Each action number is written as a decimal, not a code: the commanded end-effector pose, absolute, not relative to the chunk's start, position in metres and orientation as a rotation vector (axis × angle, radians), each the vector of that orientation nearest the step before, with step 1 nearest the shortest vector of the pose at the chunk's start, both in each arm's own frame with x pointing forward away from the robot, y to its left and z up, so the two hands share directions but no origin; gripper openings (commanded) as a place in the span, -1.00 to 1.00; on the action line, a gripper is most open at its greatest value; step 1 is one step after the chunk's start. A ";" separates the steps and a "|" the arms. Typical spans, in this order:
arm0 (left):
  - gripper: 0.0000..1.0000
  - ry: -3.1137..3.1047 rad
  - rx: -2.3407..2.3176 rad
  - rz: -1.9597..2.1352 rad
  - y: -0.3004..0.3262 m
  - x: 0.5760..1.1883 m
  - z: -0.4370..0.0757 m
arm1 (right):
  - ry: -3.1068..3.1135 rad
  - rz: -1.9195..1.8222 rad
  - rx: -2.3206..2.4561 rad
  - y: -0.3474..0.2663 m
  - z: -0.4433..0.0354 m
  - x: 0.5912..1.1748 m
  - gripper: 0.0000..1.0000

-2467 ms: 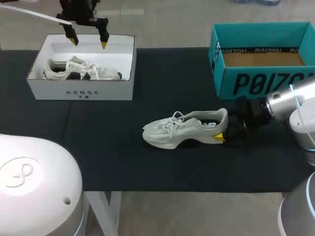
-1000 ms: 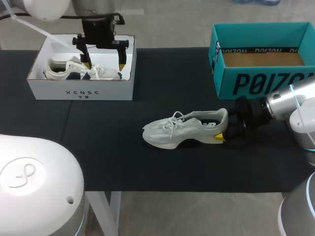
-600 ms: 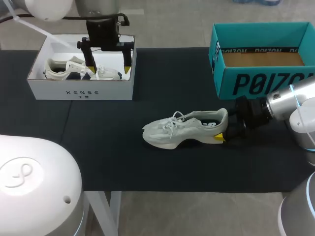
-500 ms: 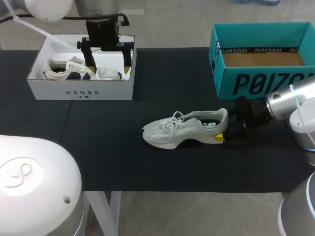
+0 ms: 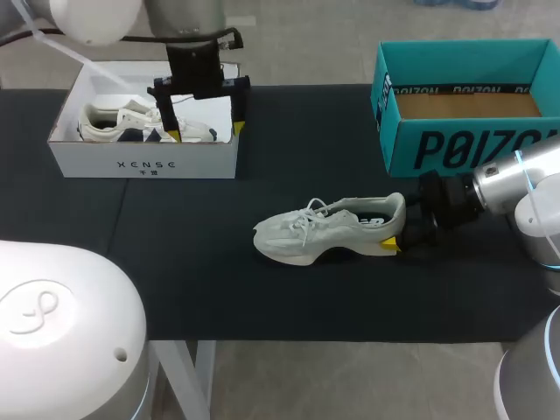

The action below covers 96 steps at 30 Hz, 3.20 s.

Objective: Take the shoe out of the shoebox, open the shoe tongue, remove and reinsert the insole, then place the shoe into the shoebox

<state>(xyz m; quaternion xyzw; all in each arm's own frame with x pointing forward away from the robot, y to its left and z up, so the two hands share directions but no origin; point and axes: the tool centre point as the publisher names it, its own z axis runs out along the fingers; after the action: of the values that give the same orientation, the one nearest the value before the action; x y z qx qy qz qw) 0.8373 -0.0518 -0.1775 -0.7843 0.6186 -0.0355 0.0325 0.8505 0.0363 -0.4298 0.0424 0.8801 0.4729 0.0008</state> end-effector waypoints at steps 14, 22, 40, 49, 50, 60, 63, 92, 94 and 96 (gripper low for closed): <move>1.00 2.289 -2.074 0.005 -0.125 0.757 -0.220 | 2.766 1.480 0.135 0.036 -0.434 0.849 -1.00; 1.00 2.235 -2.118 -0.082 -0.165 0.754 -0.238 | 2.766 1.480 0.135 0.036 -0.434 0.849 -1.00; 1.00 2.251 -2.149 -0.115 -0.253 0.759 -0.277 | 2.766 1.480 0.135 0.036 -0.434 0.849 -1.00; 1.00 2.251 -2.149 -0.115 -0.253 0.759 -0.277 | 2.766 1.480 0.135 0.036 -0.434 0.849 -1.00; 1.00 2.251 -2.149 -0.115 -0.253 0.759 -0.277 | 2.766 1.480 0.135 0.036 -0.434 0.849 -1.00; 1.00 2.219 -2.197 -0.108 -0.259 0.793 -0.292 | 2.766 1.480 0.135 0.036 -0.434 0.849 -1.00; 1.00 2.250 -2.161 -0.100 -0.263 0.800 -0.296 | 2.766 1.480 0.135 0.036 -0.434 0.849 -1.00; 1.00 2.188 -1.990 0.113 -0.282 0.851 -0.358 | 2.766 1.480 0.135 0.036 -0.434 0.849 -1.00; 1.00 2.177 -1.946 0.159 -0.281 0.853 -0.360 | 2.766 1.480 0.135 0.036 -0.434 0.849 -1.00; 1.00 2.180 -1.922 0.158 -0.281 0.853 -0.361 | 2.766 1.480 0.135 0.036 -0.434 0.849 -1.00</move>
<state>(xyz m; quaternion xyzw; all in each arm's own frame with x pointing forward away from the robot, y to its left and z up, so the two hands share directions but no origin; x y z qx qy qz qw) 0.8495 -0.2704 -0.3594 -0.6567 0.7468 0.0385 0.0975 0.8505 0.0362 -0.4297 0.0424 0.8801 0.4729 0.0008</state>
